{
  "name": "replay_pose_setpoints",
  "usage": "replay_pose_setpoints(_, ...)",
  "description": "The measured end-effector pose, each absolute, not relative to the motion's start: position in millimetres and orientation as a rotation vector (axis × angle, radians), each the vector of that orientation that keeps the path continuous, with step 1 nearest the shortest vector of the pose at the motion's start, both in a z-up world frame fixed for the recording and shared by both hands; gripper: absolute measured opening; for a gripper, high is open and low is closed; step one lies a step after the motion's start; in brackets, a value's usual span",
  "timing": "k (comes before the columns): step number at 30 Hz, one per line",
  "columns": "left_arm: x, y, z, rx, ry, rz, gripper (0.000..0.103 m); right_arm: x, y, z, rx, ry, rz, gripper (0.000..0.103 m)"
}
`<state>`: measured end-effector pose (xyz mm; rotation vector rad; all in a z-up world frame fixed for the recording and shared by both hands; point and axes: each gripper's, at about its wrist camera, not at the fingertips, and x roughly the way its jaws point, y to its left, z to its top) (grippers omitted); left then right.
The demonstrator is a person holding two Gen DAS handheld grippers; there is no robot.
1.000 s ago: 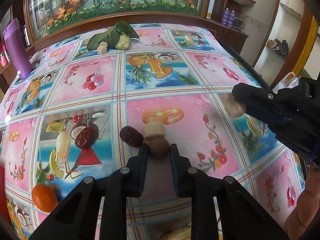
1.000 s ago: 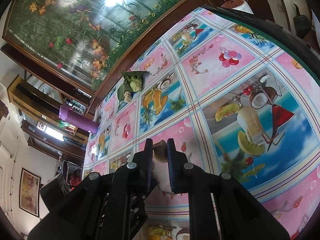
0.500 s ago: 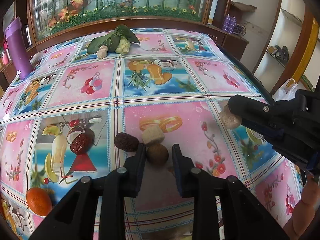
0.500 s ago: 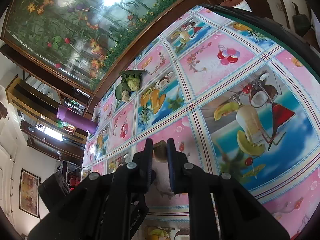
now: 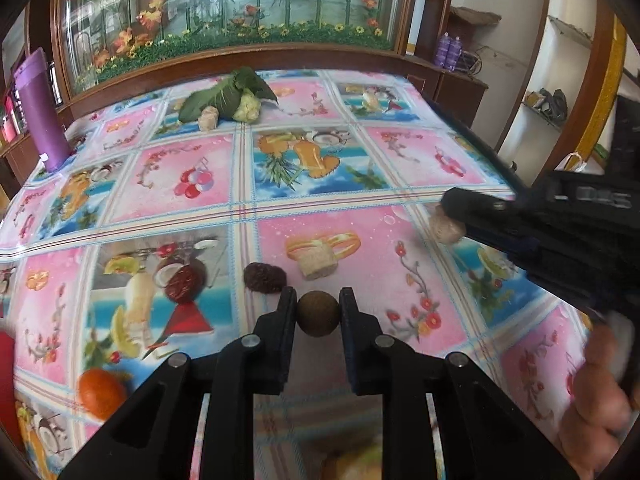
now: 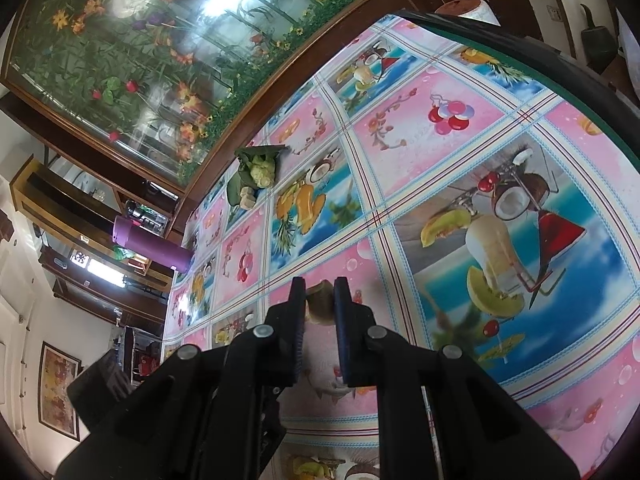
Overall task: Organize fruits
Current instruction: 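Grasp the brown kiwi with the left gripper and carry it over the tray while the right carries the cube, then open the left gripper to drop the kiwi in the tray while the right releases the cube there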
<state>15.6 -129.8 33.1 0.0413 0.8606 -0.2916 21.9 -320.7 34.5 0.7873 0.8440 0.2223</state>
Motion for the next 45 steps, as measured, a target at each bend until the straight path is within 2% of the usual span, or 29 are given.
replay_pose_setpoints(9, -81, -32, 92, 0.057, 0.718, -0.198, 0.020, 21, -317, 34, 0.731, 0.828, 0.194, 0.015)
replay_pose_setpoints(18, -149, 118, 111, -0.038, 0.634, 0.098, 0.020, 4, -275, 45, 0.686, 0.786, 0.242, 0.015)
replay_pose_setpoints(22, -164, 172, 114, -0.071, 0.600, 0.203, 0.020, -9, -199, 56, 0.666, 0.825, 0.402, 0.016)
replay_pose_setpoints(27, -176, 230, 107, -0.114, 0.591, 0.287, 0.020, -36, -71, 81, 0.512, 0.900, 0.671, 0.016)
replay_pose_setpoints(32, -187, 254, 88, -0.144, 0.631, 0.281, 0.020, -68, 29, 91, 0.407, 0.970, 0.875, 0.016)
replay_pose_setpoints(39, -181, 288, 74, -0.138, 0.673, 0.283, 0.020, -94, 121, 74, 0.297, 1.083, 0.979, 0.016)
replay_pose_setpoints(45, -147, 306, 81, -0.092, 0.716, 0.264, 0.020, -113, 156, 50, 0.177, 1.119, 0.957, 0.016)
